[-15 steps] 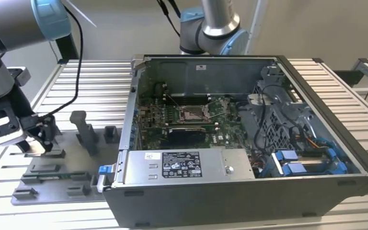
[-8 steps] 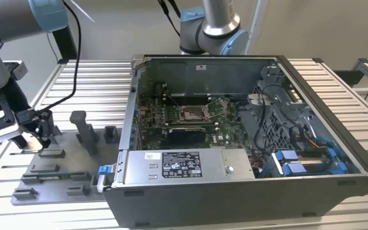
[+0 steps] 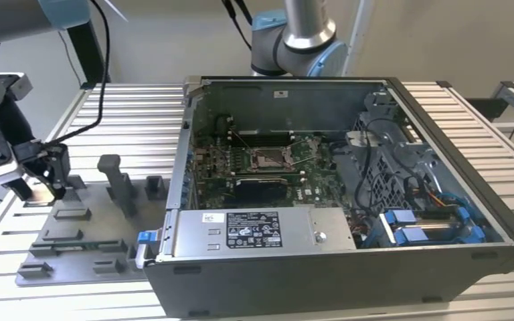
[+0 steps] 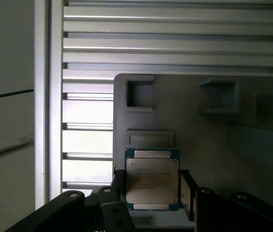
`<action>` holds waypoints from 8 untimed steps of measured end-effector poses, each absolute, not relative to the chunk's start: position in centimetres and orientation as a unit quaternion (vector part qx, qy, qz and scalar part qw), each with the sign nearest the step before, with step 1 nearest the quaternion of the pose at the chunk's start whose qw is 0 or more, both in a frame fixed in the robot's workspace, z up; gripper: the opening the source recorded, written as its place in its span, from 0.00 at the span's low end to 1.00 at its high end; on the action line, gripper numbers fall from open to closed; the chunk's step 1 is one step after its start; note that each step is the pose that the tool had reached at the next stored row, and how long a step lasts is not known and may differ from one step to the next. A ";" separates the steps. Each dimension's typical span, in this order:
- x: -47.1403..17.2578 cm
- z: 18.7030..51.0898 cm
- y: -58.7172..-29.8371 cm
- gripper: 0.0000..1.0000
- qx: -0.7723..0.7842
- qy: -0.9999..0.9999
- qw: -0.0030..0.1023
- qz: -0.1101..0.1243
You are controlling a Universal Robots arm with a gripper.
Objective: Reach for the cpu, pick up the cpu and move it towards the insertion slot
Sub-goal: 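Pick up the cpu and move it towards the insertion slot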
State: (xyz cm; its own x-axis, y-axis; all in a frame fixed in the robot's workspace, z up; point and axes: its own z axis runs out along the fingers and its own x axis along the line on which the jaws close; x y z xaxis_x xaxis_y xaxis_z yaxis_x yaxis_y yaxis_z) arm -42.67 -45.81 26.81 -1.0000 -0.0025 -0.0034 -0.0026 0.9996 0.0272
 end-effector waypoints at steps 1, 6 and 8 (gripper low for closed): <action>-42.7 27.1 -45.8 0.00 -0.001 1.000 0.002 0.014; -42.7 28.3 -45.8 0.00 -0.001 1.000 0.002 0.014; -42.7 28.8 -45.8 0.00 -0.001 1.000 0.002 0.014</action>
